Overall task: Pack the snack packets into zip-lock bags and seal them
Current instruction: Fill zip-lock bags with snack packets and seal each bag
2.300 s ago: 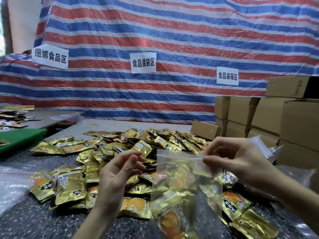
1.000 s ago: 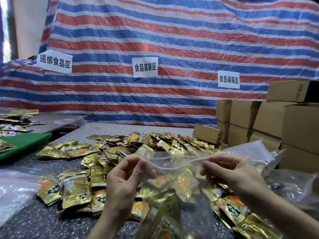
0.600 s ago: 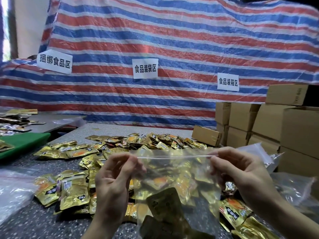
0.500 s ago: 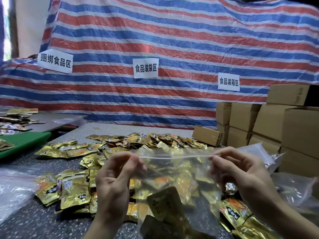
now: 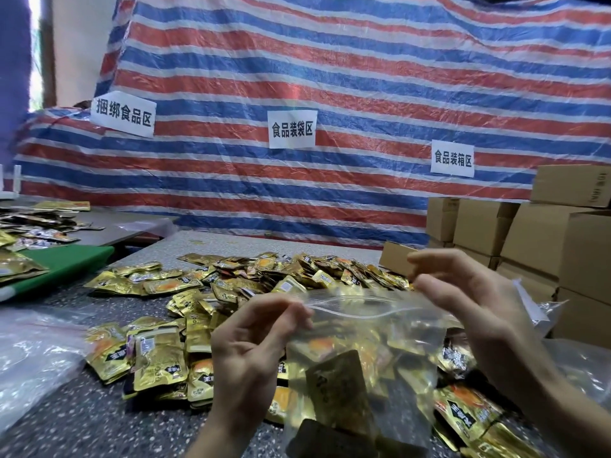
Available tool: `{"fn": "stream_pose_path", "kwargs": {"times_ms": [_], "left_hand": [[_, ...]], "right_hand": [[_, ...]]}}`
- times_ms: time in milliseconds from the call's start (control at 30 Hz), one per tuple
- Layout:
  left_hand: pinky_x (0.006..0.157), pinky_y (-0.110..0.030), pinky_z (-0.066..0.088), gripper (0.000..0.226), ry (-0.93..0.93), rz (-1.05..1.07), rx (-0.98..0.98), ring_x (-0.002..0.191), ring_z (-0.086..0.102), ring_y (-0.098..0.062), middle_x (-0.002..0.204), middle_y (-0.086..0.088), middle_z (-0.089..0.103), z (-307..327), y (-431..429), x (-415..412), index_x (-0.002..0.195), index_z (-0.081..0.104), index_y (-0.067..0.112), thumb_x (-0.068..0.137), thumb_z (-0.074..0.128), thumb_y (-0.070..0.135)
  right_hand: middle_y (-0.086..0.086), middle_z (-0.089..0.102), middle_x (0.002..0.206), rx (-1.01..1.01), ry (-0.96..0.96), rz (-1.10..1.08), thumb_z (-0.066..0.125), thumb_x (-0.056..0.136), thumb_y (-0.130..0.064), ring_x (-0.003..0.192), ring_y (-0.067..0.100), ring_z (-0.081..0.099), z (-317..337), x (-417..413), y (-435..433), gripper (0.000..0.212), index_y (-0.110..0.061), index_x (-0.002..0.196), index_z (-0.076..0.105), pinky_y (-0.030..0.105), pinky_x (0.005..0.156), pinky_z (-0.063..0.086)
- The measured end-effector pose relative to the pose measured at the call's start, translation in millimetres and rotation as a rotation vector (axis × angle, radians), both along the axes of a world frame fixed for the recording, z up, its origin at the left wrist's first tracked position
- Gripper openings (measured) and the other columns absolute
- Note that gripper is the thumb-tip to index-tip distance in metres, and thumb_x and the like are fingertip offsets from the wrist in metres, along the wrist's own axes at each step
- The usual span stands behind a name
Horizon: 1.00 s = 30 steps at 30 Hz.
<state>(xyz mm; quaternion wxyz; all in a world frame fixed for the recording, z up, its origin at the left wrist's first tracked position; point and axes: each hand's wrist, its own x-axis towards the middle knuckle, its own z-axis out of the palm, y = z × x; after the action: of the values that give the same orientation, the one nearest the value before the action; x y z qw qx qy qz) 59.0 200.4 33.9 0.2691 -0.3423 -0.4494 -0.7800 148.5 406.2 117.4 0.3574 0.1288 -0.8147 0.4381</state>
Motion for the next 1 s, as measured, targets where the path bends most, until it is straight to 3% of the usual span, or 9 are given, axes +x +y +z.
{"fn": "stream_pose_path", "kwargs": {"times_ms": [100, 200, 300, 367, 500, 633, 767, 867, 1000], "left_hand": [[0.069, -0.024, 0.058, 0.008, -0.003, -0.007, -0.006, 0.070, 0.071, -0.019, 0.077, -0.010, 0.074, 0.3, 1.2, 1.8, 0.085, 0.075, 0.014, 0.080, 0.073, 0.020], [0.070, -0.022, 0.056, 0.006, 0.009, -0.021, -0.006, 0.074, 0.071, -0.016, 0.079, -0.007, 0.074, 1.9, -1.1, 2.8, 0.083, 0.075, 0.016, 0.079, 0.070, 0.018], [0.070, -0.022, 0.056, 0.004, 0.012, -0.032, -0.015, 0.076, 0.069, -0.014, 0.080, -0.006, 0.072, 3.3, -4.2, 3.5, 0.081, 0.075, 0.016, 0.079, 0.078, 0.017], [0.068, -0.022, 0.056, 0.001, 0.020, -0.036, -0.030, 0.075, 0.068, -0.014, 0.080, -0.004, 0.072, 3.3, -4.8, 4.4, 0.082, 0.075, 0.016, 0.080, 0.076, 0.016], [0.067, -0.022, 0.056, 0.005, 0.012, 0.005, -0.069, 0.074, 0.069, -0.017, 0.083, -0.011, 0.071, 2.7, -6.0, 5.4, 0.084, 0.074, 0.015, 0.085, 0.070, 0.011], [0.070, -0.027, 0.057, 0.014, -0.051, -0.009, -0.116, 0.080, 0.070, -0.023, 0.087, -0.011, 0.073, 2.2, -4.7, 6.5, 0.089, 0.073, 0.020, 0.083, 0.072, 0.032], [0.072, -0.038, 0.059, 0.015, -0.019, 0.041, -0.163, 0.079, 0.070, -0.027, 0.086, -0.011, 0.071, 0.7, -3.8, 6.4, 0.090, 0.071, 0.022, 0.085, 0.067, 0.035], [0.069, -0.029, 0.057, 0.007, 0.036, 0.118, -0.178, 0.077, 0.069, -0.022, 0.085, -0.007, 0.070, 0.5, -3.8, 7.0, 0.090, 0.069, 0.026, 0.089, 0.064, 0.031], [0.061, -0.025, 0.053, 0.004, 0.034, 0.201, -0.146, 0.071, 0.066, -0.019, 0.079, -0.004, 0.067, 0.3, -5.8, 6.8, 0.086, 0.065, 0.027, 0.090, 0.065, 0.027]], "right_hand": [[-0.024, 0.066, 0.114, 0.468, -0.049, 0.044, 0.068, 0.077, -0.058, 0.114, -0.003, 0.056, 24.3, -8.9, -27.9, 0.037, -0.038, 0.108, 0.070, 0.028, 0.094, 0.045], [-0.020, 0.067, 0.109, 0.744, -0.148, 0.107, 0.068, 0.081, -0.054, 0.109, -0.002, 0.058, 36.5, -20.4, -52.0, 0.035, -0.031, 0.107, 0.072, 0.032, 0.094, 0.049], [-0.016, 0.071, 0.092, 0.744, -0.192, 0.156, 0.070, 0.087, -0.046, 0.089, -0.003, 0.064, 40.3, -25.5, -62.4, 0.023, -0.026, 0.096, 0.074, 0.022, 0.079, 0.053], [-0.014, 0.072, 0.086, 0.730, -0.191, 0.156, 0.073, 0.088, -0.035, 0.083, -0.002, 0.065, 41.0, -27.1, -64.2, 0.011, -0.025, 0.091, 0.075, 0.023, 0.076, 0.055], [-0.014, 0.071, 0.083, 0.747, -0.211, 0.130, 0.073, 0.089, -0.032, 0.080, 0.002, 0.064, 43.7, -26.7, -66.7, 0.004, -0.028, 0.089, 0.075, 0.029, 0.075, 0.055], [-0.016, 0.066, 0.083, 0.835, -0.176, 0.067, 0.068, 0.092, -0.032, 0.079, 0.004, 0.060, 43.6, -23.9, -71.2, 0.002, -0.031, 0.092, 0.069, 0.030, 0.071, 0.052], [-0.017, 0.061, 0.083, 0.941, -0.095, -0.037, 0.064, 0.092, -0.032, 0.077, 0.007, 0.055, 38.8, -21.1, -73.4, 0.002, -0.031, 0.094, 0.065, 0.028, 0.062, 0.045], [-0.021, 0.056, 0.078, 0.927, -0.086, -0.024, 0.064, 0.092, -0.035, 0.072, 0.004, 0.054, 36.0, -19.5, -73.3, 0.003, -0.032, 0.092, 0.066, 0.023, 0.058, 0.040], [-0.016, 0.065, 0.082, 0.871, -0.170, 0.033, 0.066, 0.091, -0.033, 0.077, 0.004, 0.060, 37.5, -19.5, -67.1, 0.005, -0.030, 0.088, 0.066, 0.033, 0.068, 0.054]]}}
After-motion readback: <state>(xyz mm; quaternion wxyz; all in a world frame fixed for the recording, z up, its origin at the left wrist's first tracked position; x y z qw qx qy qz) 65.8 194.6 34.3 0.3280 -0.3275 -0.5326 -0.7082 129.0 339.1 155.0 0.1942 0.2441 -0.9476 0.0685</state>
